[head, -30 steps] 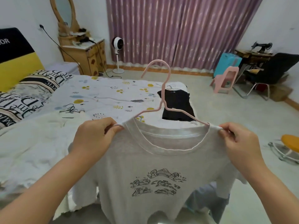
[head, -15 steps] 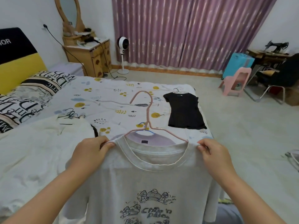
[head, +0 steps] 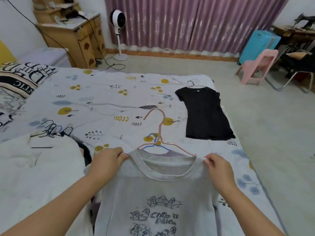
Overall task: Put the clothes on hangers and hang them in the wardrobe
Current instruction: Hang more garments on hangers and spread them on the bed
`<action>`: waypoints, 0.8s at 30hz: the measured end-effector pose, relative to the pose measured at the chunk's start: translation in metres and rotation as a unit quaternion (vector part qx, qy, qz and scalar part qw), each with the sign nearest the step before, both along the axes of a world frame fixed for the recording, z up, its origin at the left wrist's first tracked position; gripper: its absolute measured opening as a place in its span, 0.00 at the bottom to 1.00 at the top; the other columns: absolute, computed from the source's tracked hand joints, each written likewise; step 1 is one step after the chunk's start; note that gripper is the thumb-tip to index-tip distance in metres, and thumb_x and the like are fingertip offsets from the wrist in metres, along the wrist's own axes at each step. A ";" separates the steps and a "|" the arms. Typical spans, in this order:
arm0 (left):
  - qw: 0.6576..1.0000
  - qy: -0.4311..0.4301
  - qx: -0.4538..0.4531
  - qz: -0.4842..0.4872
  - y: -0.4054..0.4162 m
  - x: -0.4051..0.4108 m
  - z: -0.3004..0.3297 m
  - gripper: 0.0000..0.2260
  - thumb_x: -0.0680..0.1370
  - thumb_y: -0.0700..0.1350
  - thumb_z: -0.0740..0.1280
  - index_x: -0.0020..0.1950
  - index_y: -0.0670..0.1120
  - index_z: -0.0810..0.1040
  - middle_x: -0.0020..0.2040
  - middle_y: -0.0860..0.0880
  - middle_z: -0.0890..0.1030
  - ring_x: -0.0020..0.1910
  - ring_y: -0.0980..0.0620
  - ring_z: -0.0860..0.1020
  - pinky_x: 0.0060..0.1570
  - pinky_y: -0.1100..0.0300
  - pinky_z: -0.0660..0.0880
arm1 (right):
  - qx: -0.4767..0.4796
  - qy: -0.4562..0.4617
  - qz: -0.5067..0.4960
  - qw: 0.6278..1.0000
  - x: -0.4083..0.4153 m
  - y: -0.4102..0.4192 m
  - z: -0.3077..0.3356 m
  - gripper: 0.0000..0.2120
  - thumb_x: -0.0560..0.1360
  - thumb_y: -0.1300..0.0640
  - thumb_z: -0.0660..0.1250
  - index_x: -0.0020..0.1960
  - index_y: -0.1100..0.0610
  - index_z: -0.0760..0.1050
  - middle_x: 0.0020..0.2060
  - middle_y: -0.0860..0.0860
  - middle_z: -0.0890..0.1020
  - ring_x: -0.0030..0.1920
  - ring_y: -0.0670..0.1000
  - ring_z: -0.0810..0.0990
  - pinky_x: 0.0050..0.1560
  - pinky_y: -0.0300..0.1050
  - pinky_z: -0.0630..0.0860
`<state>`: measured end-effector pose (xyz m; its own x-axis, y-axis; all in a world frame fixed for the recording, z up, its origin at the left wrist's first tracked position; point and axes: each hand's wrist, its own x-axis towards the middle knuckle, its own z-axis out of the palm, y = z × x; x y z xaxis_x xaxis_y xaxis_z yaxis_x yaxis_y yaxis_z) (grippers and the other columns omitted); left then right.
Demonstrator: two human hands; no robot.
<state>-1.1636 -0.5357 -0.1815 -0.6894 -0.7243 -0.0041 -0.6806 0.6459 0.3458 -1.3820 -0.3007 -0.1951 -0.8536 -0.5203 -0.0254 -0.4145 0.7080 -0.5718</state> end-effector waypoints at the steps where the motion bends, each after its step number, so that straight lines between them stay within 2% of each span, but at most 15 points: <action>1: 1.000 -0.003 -0.001 0.001 -0.009 -0.011 -0.010 0.13 0.79 0.54 0.59 0.39 0.48 0.72 0.36 0.51 0.75 0.40 0.49 0.74 0.36 0.57 0.62 | 0.006 -0.005 -0.010 1.000 -0.010 -0.011 -0.009 0.08 0.78 0.61 0.61 0.42 0.53 0.75 0.41 0.49 0.79 0.45 0.52 0.76 0.48 0.46 0.71; 4: 1.000 -0.002 0.000 0.022 -0.032 -0.039 -0.041 0.13 0.79 0.53 0.60 0.41 0.46 0.74 0.37 0.49 0.75 0.38 0.49 0.70 0.37 0.57 0.63 | 0.025 -0.005 -0.018 1.000 -0.040 -0.043 -0.038 0.08 0.78 0.61 0.60 0.44 0.56 0.76 0.43 0.51 0.80 0.46 0.54 0.77 0.49 0.48 0.72; 6: 0.999 -0.009 0.002 0.033 -0.046 -0.055 -0.069 0.13 0.79 0.52 0.60 0.42 0.45 0.75 0.38 0.47 0.77 0.39 0.48 0.72 0.39 0.56 0.64 | 0.043 -0.005 -0.007 0.999 -0.060 -0.064 -0.063 0.08 0.79 0.61 0.59 0.46 0.58 0.77 0.45 0.52 0.81 0.47 0.54 0.77 0.51 0.49 0.72; 9: 0.999 -0.011 -0.002 0.045 -0.062 -0.071 -0.122 0.11 0.79 0.49 0.60 0.49 0.43 0.77 0.45 0.44 0.81 0.47 0.42 0.78 0.42 0.54 0.69 | 0.073 -0.017 0.012 0.997 -0.086 -0.093 -0.109 0.09 0.79 0.61 0.58 0.47 0.59 0.77 0.46 0.53 0.81 0.47 0.55 0.77 0.54 0.50 0.71; 11: 0.999 -0.031 -0.001 0.034 -0.065 -0.075 -0.162 0.14 0.77 0.46 0.61 0.59 0.40 0.76 0.54 0.40 0.80 0.55 0.39 0.77 0.51 0.51 0.72 | 0.095 -0.029 0.018 0.995 -0.099 -0.108 -0.144 0.09 0.79 0.60 0.58 0.47 0.59 0.77 0.47 0.54 0.81 0.49 0.56 0.78 0.55 0.50 0.70; 12: 0.998 -0.063 0.002 0.028 -0.064 -0.076 -0.181 0.19 0.77 0.47 0.60 0.66 0.40 0.72 0.62 0.39 0.76 0.62 0.39 0.73 0.58 0.49 0.70 | 0.107 -0.035 0.019 0.993 -0.105 -0.114 -0.163 0.09 0.79 0.60 0.58 0.48 0.59 0.77 0.48 0.54 0.81 0.50 0.57 0.78 0.55 0.51 0.70; 14: 0.987 -0.157 0.034 0.019 -0.056 -0.076 -0.217 0.27 0.79 0.52 0.56 0.74 0.41 0.58 0.74 0.39 0.61 0.73 0.40 0.59 0.70 0.48 0.59 | 0.138 -0.042 0.031 0.989 -0.114 -0.124 -0.199 0.10 0.79 0.60 0.57 0.49 0.59 0.77 0.50 0.55 0.81 0.52 0.57 0.77 0.55 0.51 0.69; 18: 0.952 -0.290 0.093 -0.013 -0.036 -0.077 -0.274 0.29 0.81 0.54 0.50 0.76 0.46 0.39 0.77 0.44 0.39 0.76 0.42 0.40 0.73 0.48 0.44 | 0.167 -0.048 0.048 0.984 -0.125 -0.138 -0.259 0.09 0.78 0.61 0.58 0.50 0.61 0.77 0.50 0.58 0.80 0.52 0.60 0.77 0.54 0.52 0.69; 21: 0.943 -0.316 0.107 -0.021 -0.028 -0.080 -0.300 0.30 0.81 0.56 0.48 0.75 0.48 0.34 0.76 0.45 0.34 0.75 0.41 0.36 0.73 0.47 0.41 | 0.136 -0.023 0.067 0.988 -0.127 -0.141 -0.287 0.09 0.75 0.67 0.60 0.50 0.64 0.78 0.47 0.64 0.79 0.50 0.64 0.76 0.51 0.52 0.69; 24: 0.947 -0.309 0.088 -0.003 -0.027 -0.083 -0.316 0.31 0.80 0.59 0.47 0.75 0.49 0.33 0.75 0.45 0.33 0.74 0.40 0.35 0.72 0.45 0.40 | 0.102 0.091 0.149 0.979 -0.110 -0.138 -0.301 0.13 0.69 0.68 0.62 0.52 0.64 0.78 0.44 0.65 0.78 0.45 0.67 0.77 0.48 0.55 0.74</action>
<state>-1.2468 -0.5624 -0.4976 -0.5198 -0.6711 -0.5286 -0.7846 0.6199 -0.0154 -1.4917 -0.4385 -0.4961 -0.6647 -0.7470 -0.0165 -0.7020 0.6319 -0.3283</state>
